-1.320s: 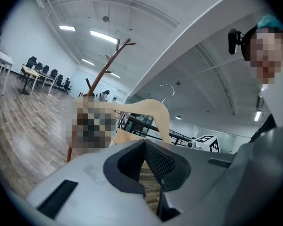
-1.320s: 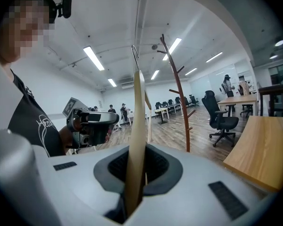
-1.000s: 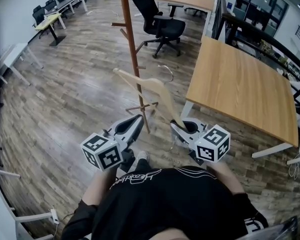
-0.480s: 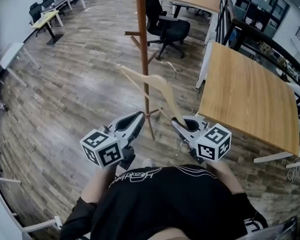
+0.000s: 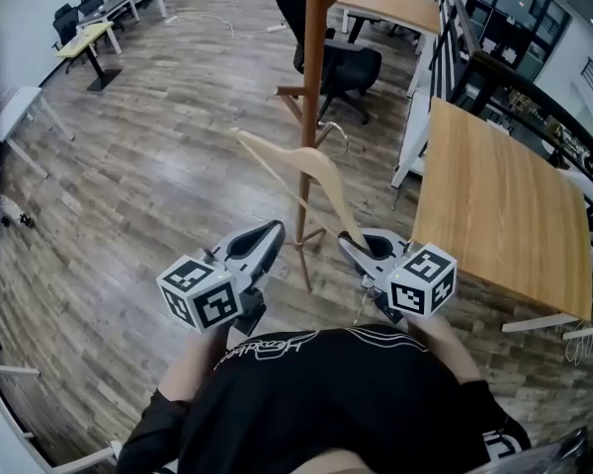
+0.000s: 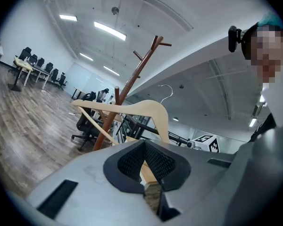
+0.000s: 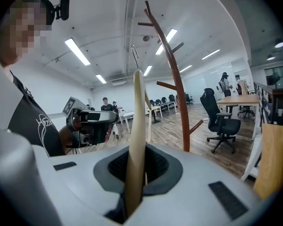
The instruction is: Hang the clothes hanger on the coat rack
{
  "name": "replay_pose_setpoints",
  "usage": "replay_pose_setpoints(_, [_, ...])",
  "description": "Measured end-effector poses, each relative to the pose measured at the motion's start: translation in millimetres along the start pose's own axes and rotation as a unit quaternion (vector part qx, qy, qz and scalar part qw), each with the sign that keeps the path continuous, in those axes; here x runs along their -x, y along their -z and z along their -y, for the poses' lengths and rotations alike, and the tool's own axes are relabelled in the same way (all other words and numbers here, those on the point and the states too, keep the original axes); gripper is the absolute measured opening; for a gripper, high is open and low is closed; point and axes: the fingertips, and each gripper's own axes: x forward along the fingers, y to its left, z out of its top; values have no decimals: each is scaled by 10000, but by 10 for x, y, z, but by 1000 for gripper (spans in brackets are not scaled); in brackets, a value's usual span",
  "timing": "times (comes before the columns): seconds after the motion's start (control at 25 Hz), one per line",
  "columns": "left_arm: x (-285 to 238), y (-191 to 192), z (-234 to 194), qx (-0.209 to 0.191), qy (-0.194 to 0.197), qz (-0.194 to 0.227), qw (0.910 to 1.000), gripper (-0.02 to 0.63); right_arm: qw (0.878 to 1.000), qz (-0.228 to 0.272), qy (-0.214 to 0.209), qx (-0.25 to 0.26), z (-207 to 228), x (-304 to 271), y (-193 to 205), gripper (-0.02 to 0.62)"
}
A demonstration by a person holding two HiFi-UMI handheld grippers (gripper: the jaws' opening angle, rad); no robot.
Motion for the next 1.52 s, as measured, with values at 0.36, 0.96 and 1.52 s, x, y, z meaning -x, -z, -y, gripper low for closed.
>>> replay_pose_setpoints(0.36, [-87, -165, -518, 53, -34, 3, 10000, 8, 10000, -9, 95, -13, 270, -447, -153, 48])
replay_pose_setpoints(0.96, [-418, -254, -927, 347, -352, 29, 9988, 8, 9995, -239, 96, -168, 949, -799, -288, 48])
replay_pose_setpoints(1.52, [-549, -233, -1149, 456, -567, 5, 9974, 8, 9981, -541, 78, -294, 1252, -1081, -93, 48])
